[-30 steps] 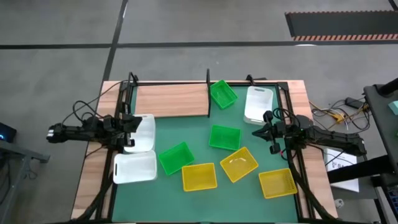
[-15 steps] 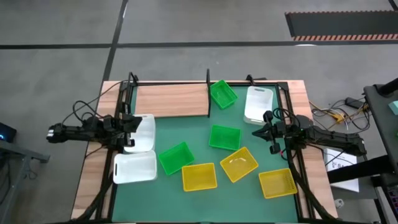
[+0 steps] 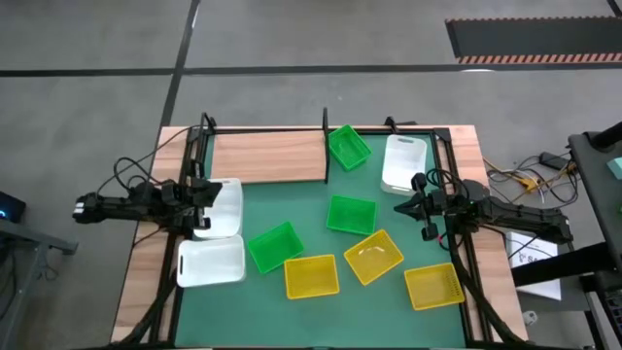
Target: Stack baskets on shelf by color
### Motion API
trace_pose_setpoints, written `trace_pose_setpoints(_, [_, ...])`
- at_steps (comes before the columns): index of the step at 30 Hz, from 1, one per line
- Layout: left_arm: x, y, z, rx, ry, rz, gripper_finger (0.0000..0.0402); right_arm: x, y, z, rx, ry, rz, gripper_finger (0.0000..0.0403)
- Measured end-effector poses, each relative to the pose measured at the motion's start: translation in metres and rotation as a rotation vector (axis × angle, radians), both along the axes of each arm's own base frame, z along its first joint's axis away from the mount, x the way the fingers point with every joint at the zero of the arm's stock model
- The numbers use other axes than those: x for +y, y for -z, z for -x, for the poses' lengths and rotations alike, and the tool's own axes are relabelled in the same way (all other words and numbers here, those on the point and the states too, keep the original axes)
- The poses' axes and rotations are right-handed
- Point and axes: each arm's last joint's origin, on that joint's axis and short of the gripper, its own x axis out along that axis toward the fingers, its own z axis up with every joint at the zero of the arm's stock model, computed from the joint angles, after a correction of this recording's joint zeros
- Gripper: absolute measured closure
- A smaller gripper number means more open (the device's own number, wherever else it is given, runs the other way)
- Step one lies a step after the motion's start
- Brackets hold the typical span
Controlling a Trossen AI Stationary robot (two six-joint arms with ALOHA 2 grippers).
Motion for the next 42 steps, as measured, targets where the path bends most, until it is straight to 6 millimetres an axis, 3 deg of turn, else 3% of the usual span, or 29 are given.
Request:
trace_pose_setpoints(38, [0.0,0.0,0.0,0.0,0.0,0.0,0.0398,0.0,0.0,0.0,0.0,0.0,0.0,0.0394])
trace_pose_setpoints(42, [-0.0001,-0.0001,0.0,-0.007,0.033,0.048,0.0398,0.0,0.0,0.0,-0.008,0.001,0.064,0.0394])
